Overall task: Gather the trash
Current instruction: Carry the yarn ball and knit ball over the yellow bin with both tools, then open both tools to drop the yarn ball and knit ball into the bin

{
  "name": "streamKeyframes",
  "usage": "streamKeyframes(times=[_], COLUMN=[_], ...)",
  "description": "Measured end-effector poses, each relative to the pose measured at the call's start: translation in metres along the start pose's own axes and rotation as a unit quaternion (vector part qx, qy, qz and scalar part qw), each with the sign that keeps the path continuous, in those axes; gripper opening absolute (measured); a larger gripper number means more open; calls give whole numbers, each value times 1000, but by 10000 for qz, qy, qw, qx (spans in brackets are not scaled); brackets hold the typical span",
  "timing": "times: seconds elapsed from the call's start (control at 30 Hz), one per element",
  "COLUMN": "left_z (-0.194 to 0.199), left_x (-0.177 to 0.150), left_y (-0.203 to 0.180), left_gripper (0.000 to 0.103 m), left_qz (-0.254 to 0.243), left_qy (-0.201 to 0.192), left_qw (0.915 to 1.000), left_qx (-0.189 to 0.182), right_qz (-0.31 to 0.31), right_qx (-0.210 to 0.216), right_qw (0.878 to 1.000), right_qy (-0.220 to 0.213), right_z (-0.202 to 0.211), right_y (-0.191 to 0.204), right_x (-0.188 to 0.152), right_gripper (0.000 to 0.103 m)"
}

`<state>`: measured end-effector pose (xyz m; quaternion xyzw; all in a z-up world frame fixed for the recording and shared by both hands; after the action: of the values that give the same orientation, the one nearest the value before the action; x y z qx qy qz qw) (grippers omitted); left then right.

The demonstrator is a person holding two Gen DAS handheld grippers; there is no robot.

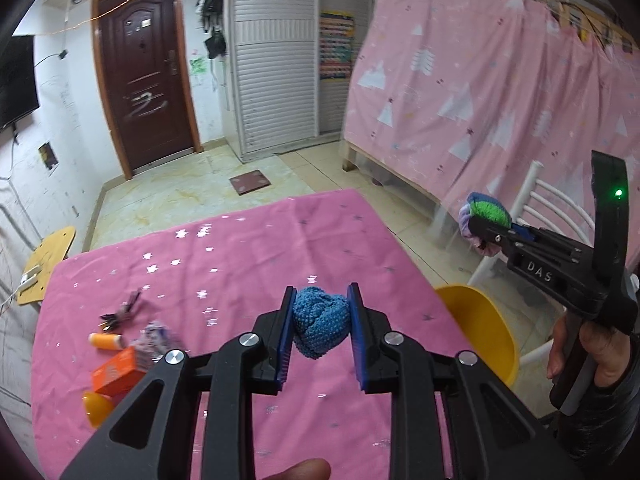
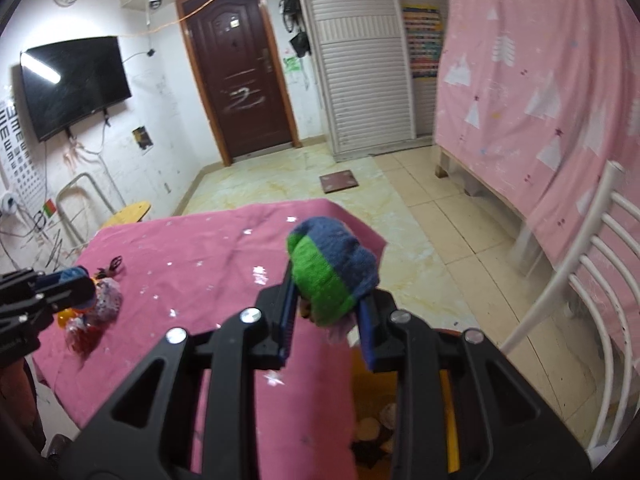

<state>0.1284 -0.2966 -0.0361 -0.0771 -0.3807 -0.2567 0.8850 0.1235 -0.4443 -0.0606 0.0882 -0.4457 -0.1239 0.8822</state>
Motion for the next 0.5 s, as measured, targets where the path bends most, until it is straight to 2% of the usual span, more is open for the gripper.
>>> streamKeyframes(times=[0.27,0.5], left_z=[-17,-42], left_x=[14,28], left_y=[-53,-105], left_gripper=[17,18], left_qz=[-177,-208], left_qy=[107,244], left_qw=[9994,9970], left_qx=[-282,-698], right_qz=[-220,-388], right_qx=[-126,-227], right_qw=[9997,9983], right_qy=[20,381], right_z=[11,4], right_y=[-48,-84], right_x=[-18,-58], right_gripper=[25,26])
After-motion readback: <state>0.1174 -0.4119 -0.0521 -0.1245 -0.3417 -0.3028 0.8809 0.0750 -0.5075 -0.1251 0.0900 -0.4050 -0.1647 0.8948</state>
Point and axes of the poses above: each gripper's, at about its wrist camera, not at the fingertips, and z roughly against the way its jaws point, y to its left, x to its top, the point moved 10 cm from there along -z, roughly the way its jaws point, and after that the axes turned 6 degrees about -z, right-handed, at the moved point
